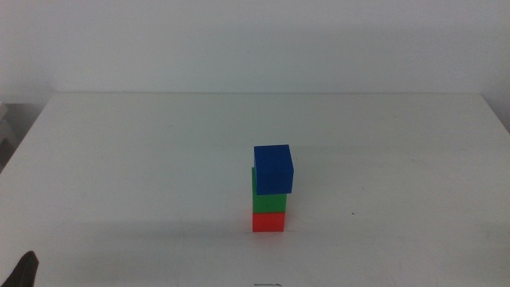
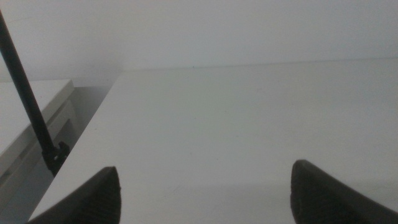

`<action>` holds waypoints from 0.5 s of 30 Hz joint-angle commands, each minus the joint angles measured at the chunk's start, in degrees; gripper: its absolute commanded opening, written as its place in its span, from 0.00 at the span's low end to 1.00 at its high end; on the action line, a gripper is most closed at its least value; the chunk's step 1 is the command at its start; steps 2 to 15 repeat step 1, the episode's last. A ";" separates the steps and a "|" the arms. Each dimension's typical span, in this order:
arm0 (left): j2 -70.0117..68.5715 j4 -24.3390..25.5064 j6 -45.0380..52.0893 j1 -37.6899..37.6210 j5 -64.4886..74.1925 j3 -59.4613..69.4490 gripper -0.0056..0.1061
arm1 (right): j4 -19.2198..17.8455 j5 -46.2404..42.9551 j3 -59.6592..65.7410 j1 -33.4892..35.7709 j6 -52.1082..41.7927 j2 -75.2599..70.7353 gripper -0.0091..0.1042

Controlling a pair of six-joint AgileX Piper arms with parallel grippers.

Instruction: Stack red cubes first, then green, then blue cubes in a specific spot.

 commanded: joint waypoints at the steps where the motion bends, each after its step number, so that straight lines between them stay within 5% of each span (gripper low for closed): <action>1: -1.18 -0.69 -0.49 -0.13 -4.53 -0.16 0.89 | -0.42 -4.03 -1.03 -0.45 -0.79 0.64 0.62; 15: -1.18 -0.69 -0.49 -0.13 -4.53 -0.16 0.89 | -0.42 -4.03 -1.03 -0.45 -0.79 0.64 0.62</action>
